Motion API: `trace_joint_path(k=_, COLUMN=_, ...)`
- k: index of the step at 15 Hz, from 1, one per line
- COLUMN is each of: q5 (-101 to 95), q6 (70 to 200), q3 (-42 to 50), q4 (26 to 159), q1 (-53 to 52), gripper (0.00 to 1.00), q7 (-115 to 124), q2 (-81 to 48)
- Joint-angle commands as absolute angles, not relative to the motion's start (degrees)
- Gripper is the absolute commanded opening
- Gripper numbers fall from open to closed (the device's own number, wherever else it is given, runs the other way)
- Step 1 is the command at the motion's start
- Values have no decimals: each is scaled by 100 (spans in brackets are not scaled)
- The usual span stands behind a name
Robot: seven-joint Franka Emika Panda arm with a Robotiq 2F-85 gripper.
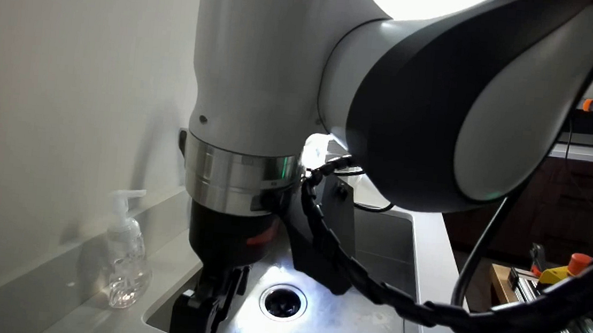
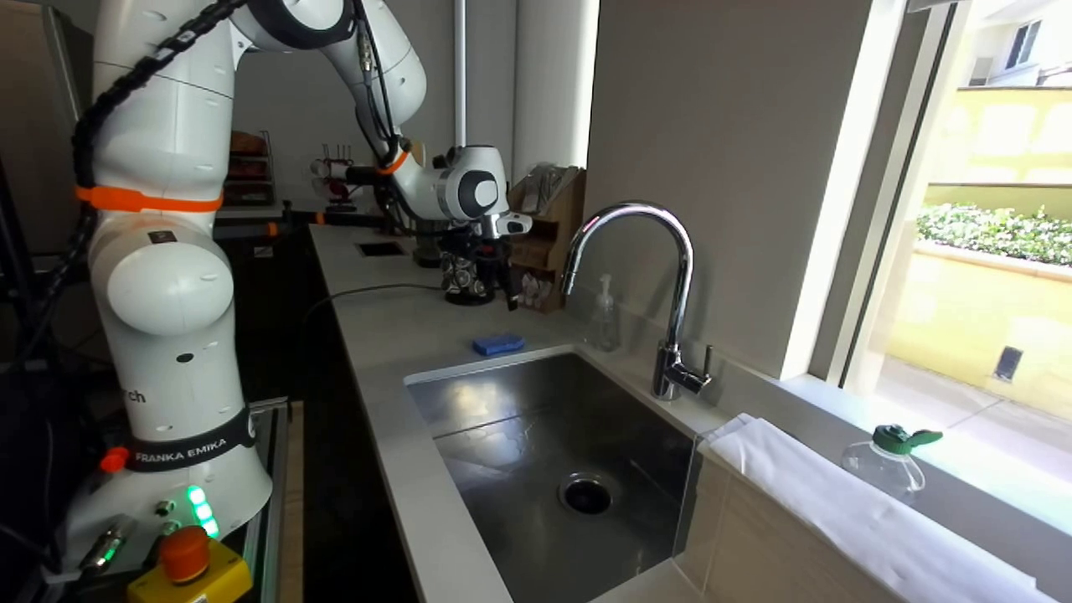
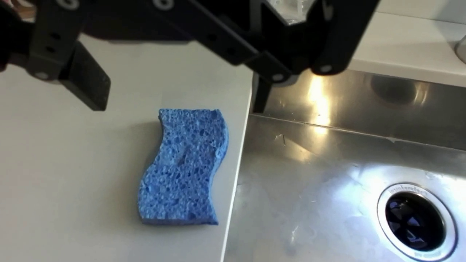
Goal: Put the sponge on the hole in the sink
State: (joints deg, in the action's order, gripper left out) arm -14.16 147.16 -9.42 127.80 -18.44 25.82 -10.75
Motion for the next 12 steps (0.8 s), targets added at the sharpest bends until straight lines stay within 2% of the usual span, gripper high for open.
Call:
trace_joint_path(k=1, q5=-1827, q6=14713, q3=-846, q4=12445, q1=-2000, gripper=100, q7=2855, q2=-1533)
trace_joint_path(k=12, q5=-1847, q6=15089, q3=-583, q4=12276, q1=-2364, gripper=100, q7=3170, q2=-2096)
